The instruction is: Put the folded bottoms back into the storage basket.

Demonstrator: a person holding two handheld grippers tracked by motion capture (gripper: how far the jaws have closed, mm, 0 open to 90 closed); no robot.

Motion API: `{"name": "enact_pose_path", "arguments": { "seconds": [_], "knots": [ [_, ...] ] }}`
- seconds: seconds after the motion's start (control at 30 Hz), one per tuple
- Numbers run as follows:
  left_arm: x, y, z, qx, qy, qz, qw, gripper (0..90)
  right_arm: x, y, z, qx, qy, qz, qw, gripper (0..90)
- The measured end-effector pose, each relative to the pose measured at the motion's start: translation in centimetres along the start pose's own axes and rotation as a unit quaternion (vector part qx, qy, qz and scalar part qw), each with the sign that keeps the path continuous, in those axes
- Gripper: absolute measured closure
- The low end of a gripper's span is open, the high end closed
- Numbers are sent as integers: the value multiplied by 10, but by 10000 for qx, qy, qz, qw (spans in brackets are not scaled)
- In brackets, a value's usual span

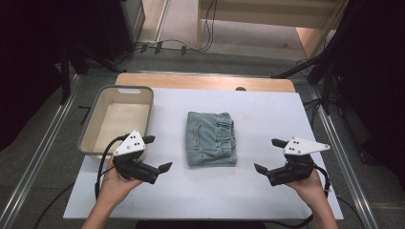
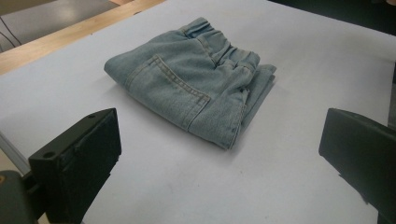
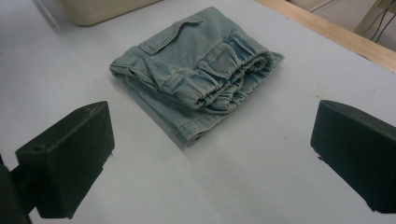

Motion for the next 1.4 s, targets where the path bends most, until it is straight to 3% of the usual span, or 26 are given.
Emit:
{"name": "enact_pose_path", "arguments": {
  "seconds": [0.57,0.97,1.4],
  "knots": [
    [-1,-2,-2,-6,12,4,10000,0,-2,-4,9,69,-23,106,9999,0],
    [-3,-2,-1,38,-81,52,9999,0,3,-2,17,124,52,7,9999,0],
    [-4,-2,0,92,-111,90,9999,0,13,-3,38,414,173,-177,9988,0]
  ]
}}
Point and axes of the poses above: each handheld gripper's, and its own axes: z roughly forward along the jaws, y roughly out of its top, x roughly to its left, the point moved 1 cm from there along z, roughly forward along the jaws, and after that the axes turned 1 degree about z, right-handed, at the moved point
